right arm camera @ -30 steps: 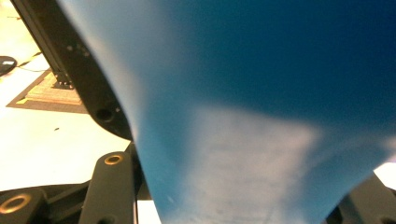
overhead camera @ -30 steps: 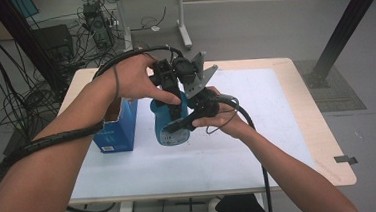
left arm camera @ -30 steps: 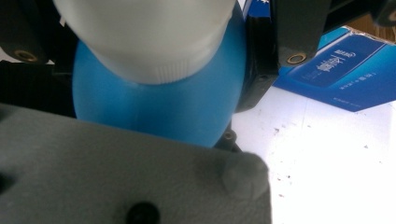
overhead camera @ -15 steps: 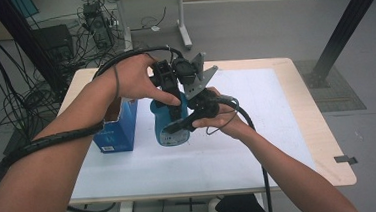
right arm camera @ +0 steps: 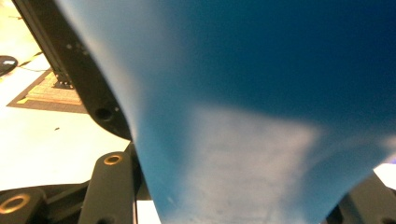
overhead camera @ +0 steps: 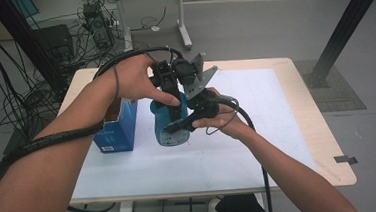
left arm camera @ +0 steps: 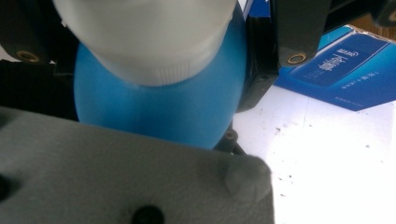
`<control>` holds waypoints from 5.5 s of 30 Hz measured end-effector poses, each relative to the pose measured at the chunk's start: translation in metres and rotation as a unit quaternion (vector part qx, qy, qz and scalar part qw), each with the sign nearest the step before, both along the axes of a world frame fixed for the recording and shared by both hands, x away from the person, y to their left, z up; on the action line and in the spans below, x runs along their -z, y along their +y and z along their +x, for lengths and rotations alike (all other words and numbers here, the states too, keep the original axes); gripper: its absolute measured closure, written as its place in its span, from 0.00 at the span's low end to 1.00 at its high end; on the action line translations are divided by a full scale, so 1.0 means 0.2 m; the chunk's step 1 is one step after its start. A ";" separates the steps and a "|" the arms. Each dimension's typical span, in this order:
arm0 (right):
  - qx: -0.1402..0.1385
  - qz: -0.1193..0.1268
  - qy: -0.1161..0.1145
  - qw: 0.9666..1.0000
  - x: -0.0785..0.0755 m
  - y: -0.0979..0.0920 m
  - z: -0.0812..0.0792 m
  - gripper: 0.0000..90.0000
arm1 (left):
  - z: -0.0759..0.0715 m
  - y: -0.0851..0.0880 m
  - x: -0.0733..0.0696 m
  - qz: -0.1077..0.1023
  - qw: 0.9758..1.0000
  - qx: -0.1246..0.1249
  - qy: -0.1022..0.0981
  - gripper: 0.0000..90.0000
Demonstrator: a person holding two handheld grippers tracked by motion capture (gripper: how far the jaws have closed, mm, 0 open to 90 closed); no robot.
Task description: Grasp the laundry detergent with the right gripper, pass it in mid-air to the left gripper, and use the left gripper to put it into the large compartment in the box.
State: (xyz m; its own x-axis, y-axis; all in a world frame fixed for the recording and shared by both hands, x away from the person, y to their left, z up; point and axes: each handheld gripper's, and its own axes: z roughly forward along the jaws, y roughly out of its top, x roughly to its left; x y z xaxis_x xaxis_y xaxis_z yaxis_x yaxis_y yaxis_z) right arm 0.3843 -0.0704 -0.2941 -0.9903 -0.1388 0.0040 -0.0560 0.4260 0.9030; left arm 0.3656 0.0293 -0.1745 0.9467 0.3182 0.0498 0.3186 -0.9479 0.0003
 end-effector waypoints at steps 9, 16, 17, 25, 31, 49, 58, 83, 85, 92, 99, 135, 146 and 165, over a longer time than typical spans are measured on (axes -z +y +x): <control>0.000 0.001 0.001 1.000 0.00 0.00 0.00 0.48 | 0.00 0.00 0.00 0.000 1.000 0.000 0.000 0.40; 0.001 0.003 0.001 1.000 0.00 0.00 0.00 0.48 | 0.00 0.00 -0.01 0.000 1.000 -0.001 -0.001 0.40; 0.001 0.004 0.001 1.000 0.00 0.00 0.00 0.48 | 0.00 0.00 -0.01 -0.001 1.000 -0.001 -0.002 0.40; 0.001 0.005 0.000 1.000 0.00 -0.01 0.00 0.48 | 0.00 0.00 -0.01 -0.003 1.000 -0.003 -0.002 0.40; 0.002 0.005 0.001 1.000 -0.01 -0.01 0.00 0.48 | 0.00 0.00 -0.01 -0.006 1.000 -0.004 -0.002 0.40; -0.002 0.008 0.000 1.000 -0.01 0.00 0.00 0.48 | 0.00 0.01 -0.01 -0.008 1.000 -0.005 0.000 0.40; -0.003 0.007 0.000 1.000 0.00 0.00 0.01 0.48 | 0.00 0.01 -0.01 -0.008 1.000 -0.005 0.002 0.40; -0.001 0.005 0.003 1.000 0.00 0.01 0.00 0.48 | 0.00 0.03 -0.01 -0.011 1.000 -0.008 0.001 0.40; 0.002 0.002 0.008 1.000 0.00 0.00 0.00 0.48 | 0.00 0.03 -0.01 -0.011 1.000 -0.008 0.002 0.40; -0.002 0.010 0.006 1.000 0.00 0.01 0.00 0.48 | 0.00 0.04 -0.01 -0.011 1.000 -0.009 0.000 0.40; -0.002 0.012 0.007 1.000 0.00 0.01 0.00 0.47 | 0.00 0.03 -0.01 -0.009 1.000 -0.010 0.001 0.40; 0.161 -0.156 0.045 0.973 -0.04 -0.41 -0.03 0.04 | 0.05 0.14 -0.26 -0.001 0.975 -0.216 -0.047 0.41; 0.178 -0.201 0.021 0.963 -0.12 -0.52 -0.09 0.05 | 0.12 0.22 -0.49 -0.032 0.921 -0.382 -0.065 0.41; 0.172 -0.223 0.006 0.959 -0.13 -0.58 -0.12 0.05 | 0.28 0.60 -0.70 -0.046 0.816 -0.570 -0.089 0.41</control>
